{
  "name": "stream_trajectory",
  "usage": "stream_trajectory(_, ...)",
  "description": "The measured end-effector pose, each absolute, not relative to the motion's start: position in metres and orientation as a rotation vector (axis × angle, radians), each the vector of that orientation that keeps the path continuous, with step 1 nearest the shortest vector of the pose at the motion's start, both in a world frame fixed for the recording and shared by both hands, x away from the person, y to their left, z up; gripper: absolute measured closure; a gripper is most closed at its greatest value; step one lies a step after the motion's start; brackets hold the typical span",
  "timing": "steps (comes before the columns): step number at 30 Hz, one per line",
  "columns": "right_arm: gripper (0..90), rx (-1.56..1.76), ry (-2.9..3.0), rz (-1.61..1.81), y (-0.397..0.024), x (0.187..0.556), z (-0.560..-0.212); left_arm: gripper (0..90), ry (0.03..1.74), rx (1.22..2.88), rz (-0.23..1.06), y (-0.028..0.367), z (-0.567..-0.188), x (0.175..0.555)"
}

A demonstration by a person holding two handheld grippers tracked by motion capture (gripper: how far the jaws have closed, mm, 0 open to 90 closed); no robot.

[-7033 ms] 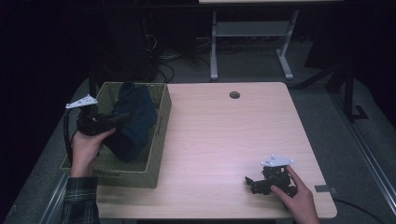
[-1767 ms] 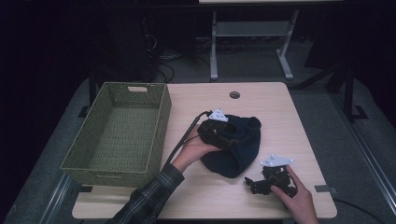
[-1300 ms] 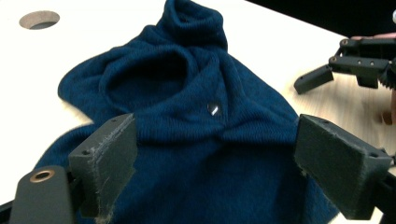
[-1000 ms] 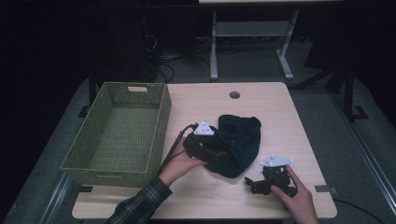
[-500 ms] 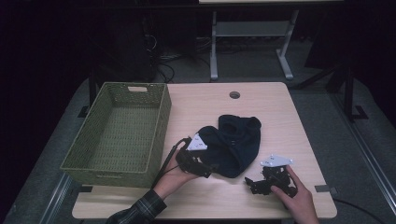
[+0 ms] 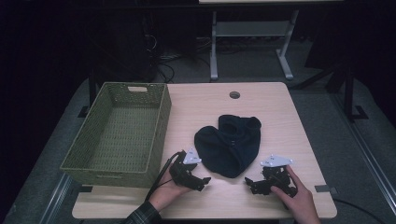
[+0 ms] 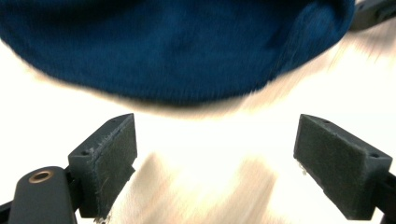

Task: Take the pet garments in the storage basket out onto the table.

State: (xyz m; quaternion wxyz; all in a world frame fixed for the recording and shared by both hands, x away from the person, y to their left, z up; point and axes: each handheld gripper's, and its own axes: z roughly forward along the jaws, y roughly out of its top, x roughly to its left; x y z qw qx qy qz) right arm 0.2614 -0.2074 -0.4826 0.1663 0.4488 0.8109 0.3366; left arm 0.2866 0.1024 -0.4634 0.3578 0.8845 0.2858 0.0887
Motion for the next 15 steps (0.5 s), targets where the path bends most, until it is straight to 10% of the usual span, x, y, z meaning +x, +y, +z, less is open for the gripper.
stream_trajectory(15, 0.0, 1.276, 2.307, 0.957, -0.208, 0.261, -0.483, 12.8, 0.735, 2.244, 0.308, 0.112, -0.478, 0.28)
